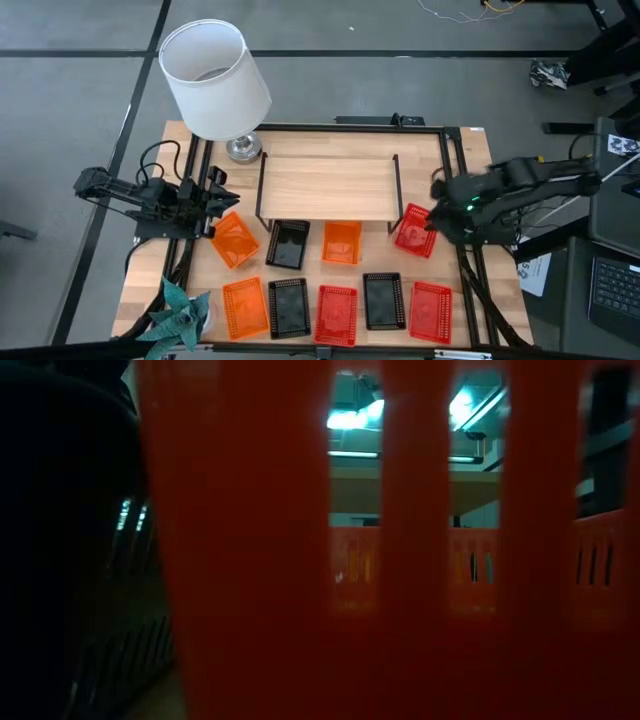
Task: Stack baskets on shelf by color
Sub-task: Put the top red bin on the shelf
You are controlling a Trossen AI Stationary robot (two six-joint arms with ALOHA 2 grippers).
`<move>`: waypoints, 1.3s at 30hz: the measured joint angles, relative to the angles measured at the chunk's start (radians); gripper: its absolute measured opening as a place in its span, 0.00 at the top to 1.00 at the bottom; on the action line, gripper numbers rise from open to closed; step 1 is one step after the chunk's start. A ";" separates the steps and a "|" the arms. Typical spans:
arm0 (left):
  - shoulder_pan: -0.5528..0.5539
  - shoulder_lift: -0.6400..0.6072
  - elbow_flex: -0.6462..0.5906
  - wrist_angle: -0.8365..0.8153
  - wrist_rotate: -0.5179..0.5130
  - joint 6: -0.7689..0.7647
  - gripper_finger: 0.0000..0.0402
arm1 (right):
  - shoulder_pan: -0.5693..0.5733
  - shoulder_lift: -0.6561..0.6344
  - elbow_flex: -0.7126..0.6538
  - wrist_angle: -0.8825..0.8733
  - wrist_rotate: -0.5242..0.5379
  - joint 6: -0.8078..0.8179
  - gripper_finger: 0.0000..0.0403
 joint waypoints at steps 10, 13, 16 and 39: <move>0.000 0.000 0.000 -0.001 0.000 -0.001 0.90 | 0.173 0.171 -0.001 -0.163 -0.240 0.268 0.59; 0.000 0.000 0.000 -0.001 0.000 -0.001 0.90 | 0.281 0.167 -0.001 -0.163 -0.157 0.359 0.59; 0.000 0.000 0.000 -0.001 0.000 0.000 0.90 | 0.399 0.162 -0.001 -0.163 -0.027 0.486 0.59; 0.000 0.000 0.000 -0.001 -0.001 0.053 0.90 | 0.592 0.587 -0.001 -0.050 0.471 0.490 0.59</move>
